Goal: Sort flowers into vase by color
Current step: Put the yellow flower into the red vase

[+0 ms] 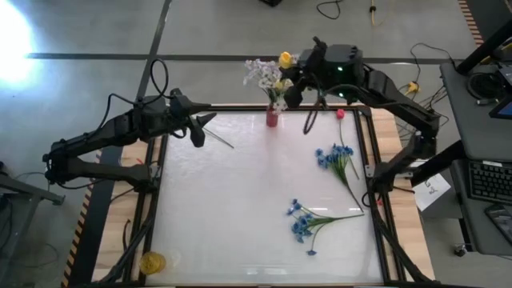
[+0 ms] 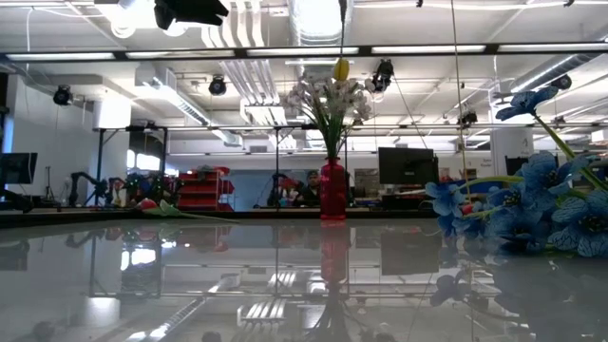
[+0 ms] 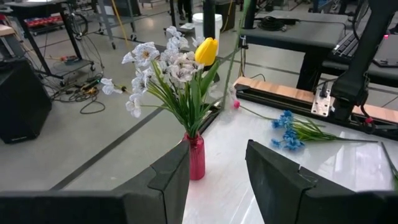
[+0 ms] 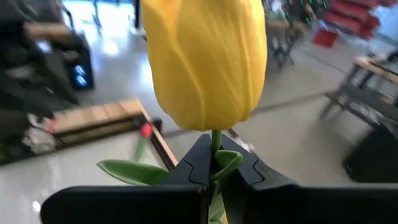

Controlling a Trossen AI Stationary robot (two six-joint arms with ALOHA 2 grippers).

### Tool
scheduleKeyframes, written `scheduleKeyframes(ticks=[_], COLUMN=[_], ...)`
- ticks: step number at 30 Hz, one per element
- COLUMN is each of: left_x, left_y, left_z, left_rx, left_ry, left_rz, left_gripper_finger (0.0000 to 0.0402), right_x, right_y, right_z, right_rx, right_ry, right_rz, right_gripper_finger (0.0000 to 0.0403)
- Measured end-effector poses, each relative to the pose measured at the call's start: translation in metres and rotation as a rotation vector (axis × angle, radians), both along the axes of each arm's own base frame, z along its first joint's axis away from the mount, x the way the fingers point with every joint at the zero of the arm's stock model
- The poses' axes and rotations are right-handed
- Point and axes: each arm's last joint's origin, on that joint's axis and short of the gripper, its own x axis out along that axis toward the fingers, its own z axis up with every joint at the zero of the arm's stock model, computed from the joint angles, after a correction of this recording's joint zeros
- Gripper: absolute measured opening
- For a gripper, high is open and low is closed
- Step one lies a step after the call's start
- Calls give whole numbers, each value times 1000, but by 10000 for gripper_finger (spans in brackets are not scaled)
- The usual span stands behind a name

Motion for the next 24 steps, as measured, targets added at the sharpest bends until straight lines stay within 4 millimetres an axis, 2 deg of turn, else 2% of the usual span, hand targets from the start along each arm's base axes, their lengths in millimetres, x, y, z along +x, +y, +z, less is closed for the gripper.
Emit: scheduleKeyframes(ticks=[5,12,15,18,21,24], left_x=[0,1,6,18,32,44], left_y=[1,1,2,5,8,11], left_z=[1,0,-3,-10,-18,-27], left_rx=[2,-22,-46,-90,-121,-153], left_ry=[-8,-20,-13,9,30,63], left_rz=[3,11,12,-24,-53,-53], left_gripper_finger=[143,143,143,143,143,143], right_x=[-10,-33,-38,-35,-30,-31], right_y=[8,12,10,-2,-19,-32], right_z=[-1,-22,-38,-66,-95,-110], right_rx=[13,16,-12,-9,6,3], right_ry=[-169,-67,-27,-3,-42,-123], right_rz=[137,21,-81,-190,-251,-300], right_gripper_finger=[12,12,12,12,12,12])
